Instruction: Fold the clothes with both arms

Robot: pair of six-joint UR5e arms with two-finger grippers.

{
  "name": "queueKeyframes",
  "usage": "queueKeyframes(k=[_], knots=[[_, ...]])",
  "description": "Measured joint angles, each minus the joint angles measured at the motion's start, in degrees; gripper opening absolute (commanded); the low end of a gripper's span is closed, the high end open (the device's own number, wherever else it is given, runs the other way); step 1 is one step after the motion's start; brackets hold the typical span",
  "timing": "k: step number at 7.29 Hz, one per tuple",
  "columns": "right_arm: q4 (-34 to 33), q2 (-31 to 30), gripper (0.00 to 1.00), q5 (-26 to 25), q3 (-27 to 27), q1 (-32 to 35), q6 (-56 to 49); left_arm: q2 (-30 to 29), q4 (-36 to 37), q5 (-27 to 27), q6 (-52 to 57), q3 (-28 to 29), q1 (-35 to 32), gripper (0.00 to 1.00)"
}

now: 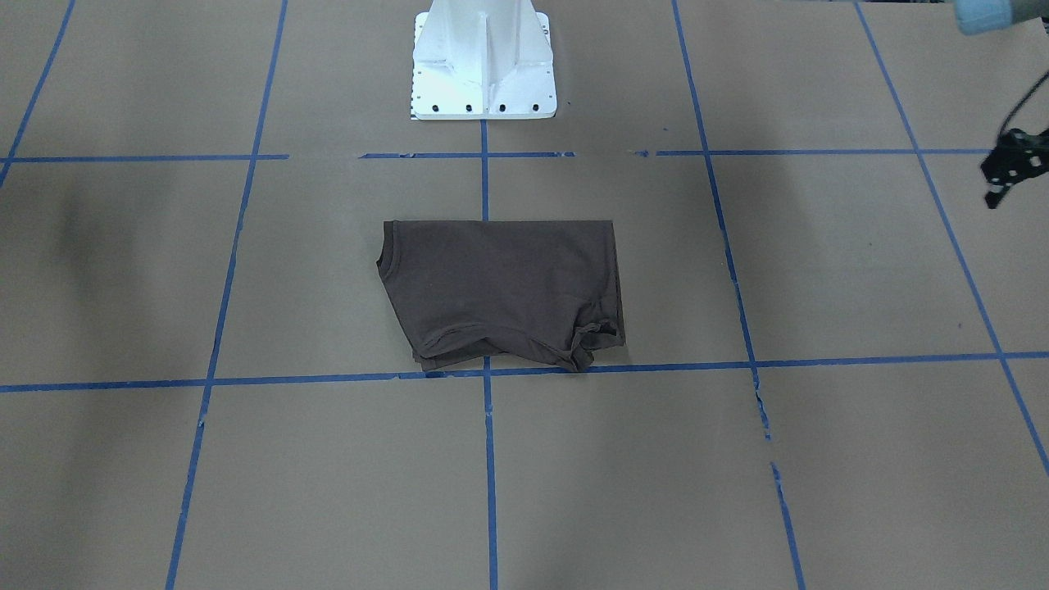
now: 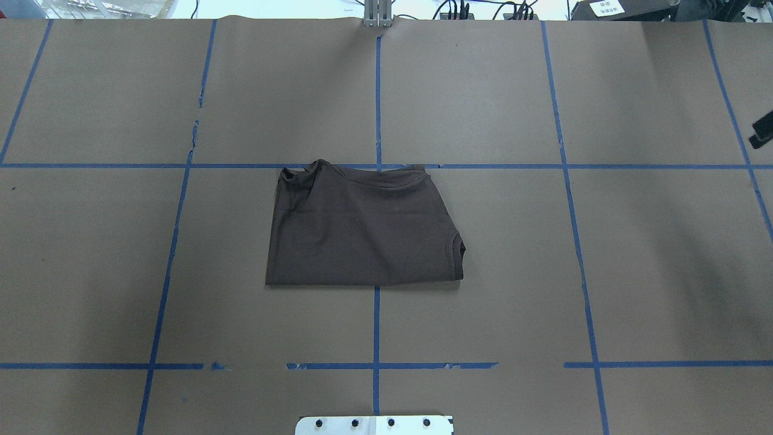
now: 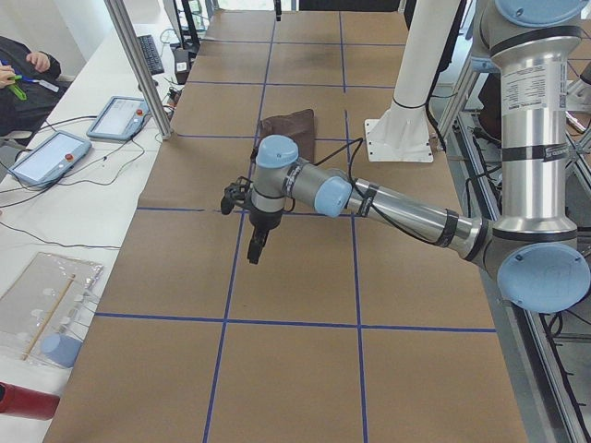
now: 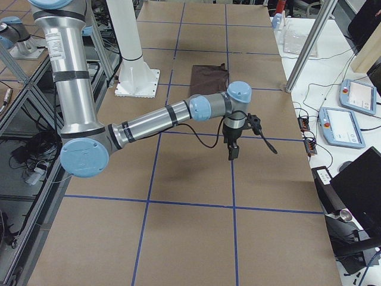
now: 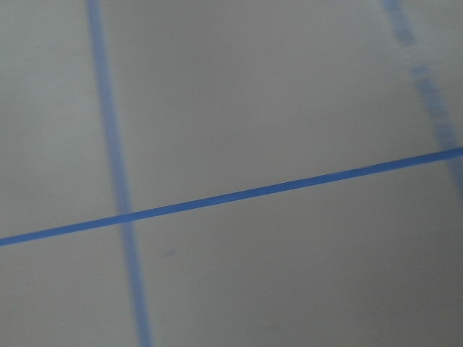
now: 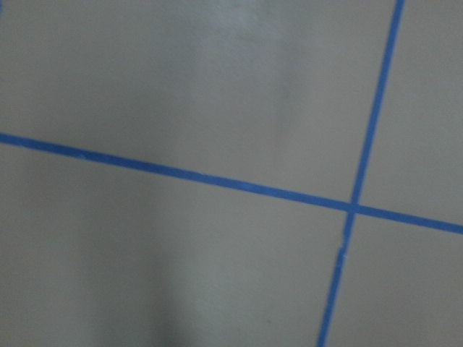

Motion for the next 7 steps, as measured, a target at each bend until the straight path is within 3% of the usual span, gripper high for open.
queueKeyframes(k=[2, 4, 7], knots=[[0.04, -6.28, 1.0, 1.19, -0.92, 5.37, -8.84, 1.91, 3.91, -6.65, 8.1, 5.76, -6.62, 1.0], [0.04, -9.16, 1.0, 1.74, -1.35, 7.14, -10.0, 3.81, 4.67, -13.8, 9.0, 8.84, -8.82, 1.0], [0.08, -10.41, 1.0, 1.86, -1.43, 7.99, -10.18, 4.31, 4.69, -16.5, 9.15, 8.83, -9.99, 1.0]])
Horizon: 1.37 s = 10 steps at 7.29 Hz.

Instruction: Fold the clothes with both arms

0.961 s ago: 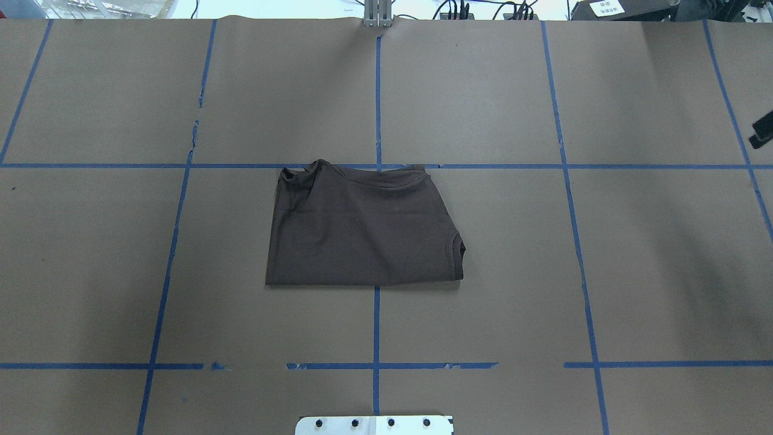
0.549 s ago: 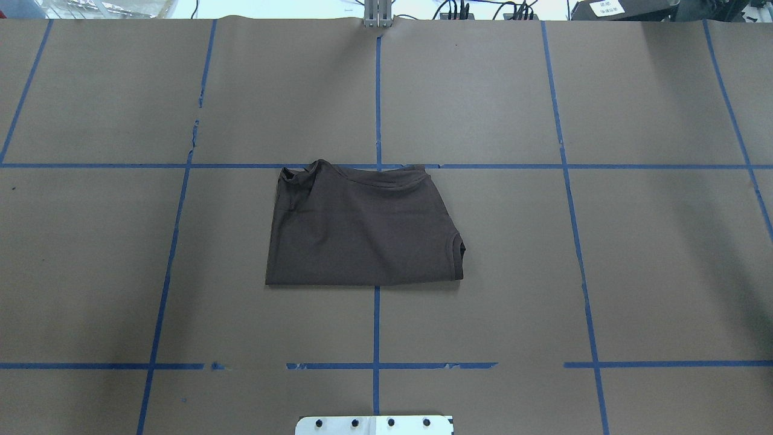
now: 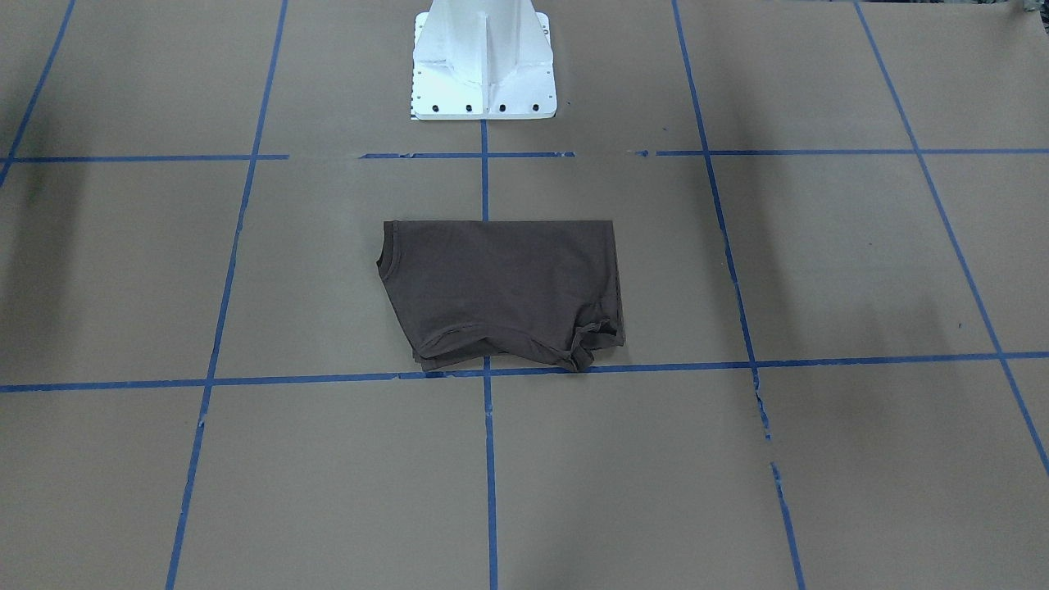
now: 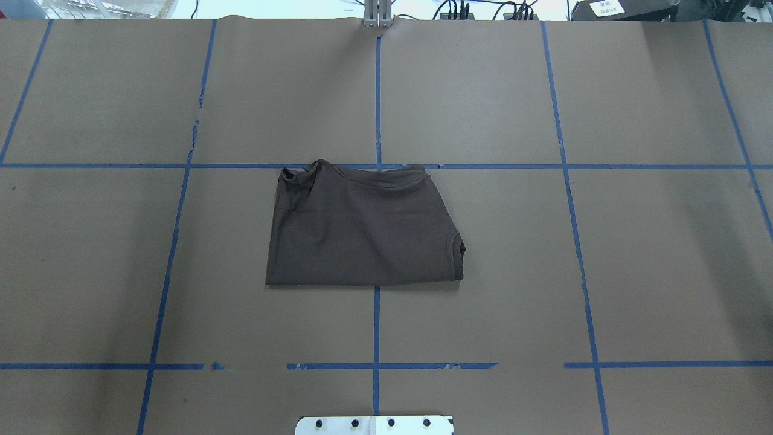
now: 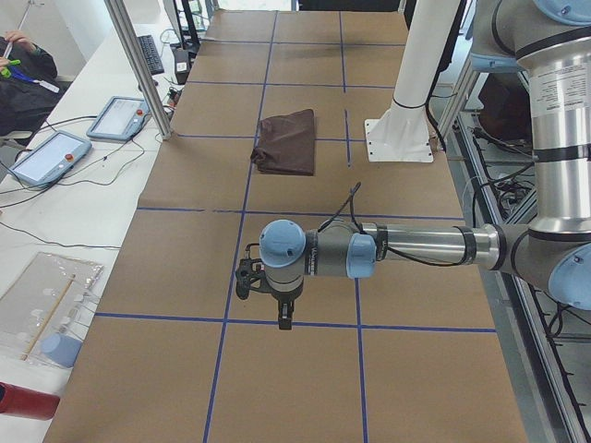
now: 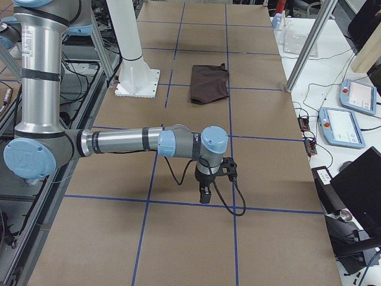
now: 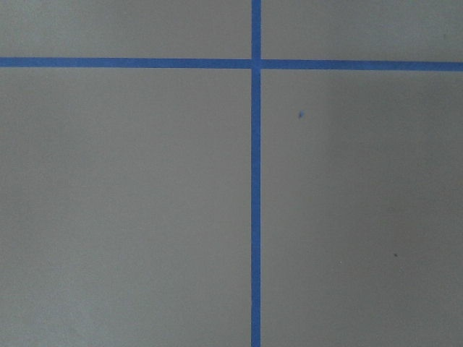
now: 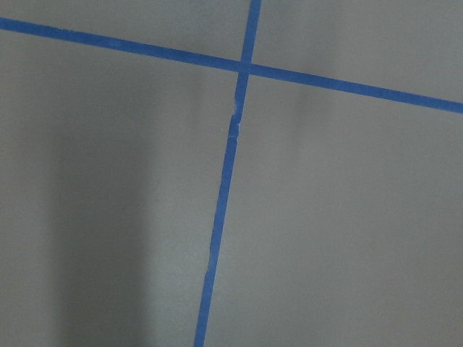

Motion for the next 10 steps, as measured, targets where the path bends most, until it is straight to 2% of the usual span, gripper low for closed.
queueKeyframes(k=[3, 6, 10], knots=[[0.04, -0.1, 1.0, -0.08, 0.07, 0.62, -0.01, 0.03, -0.21, 0.11, 0.34, -0.21, -0.12, 1.0], [0.05, -0.35, 1.0, -0.18, 0.1, 1.71, -0.07, -0.12, -0.54, 4.46, 0.31, -0.78, -0.09, 1.0], [0.05, -1.35, 1.0, 0.09, 0.33, 2.2, -0.1, 0.04, -0.48, 5.72, 0.11, -1.06, -0.09, 1.0]])
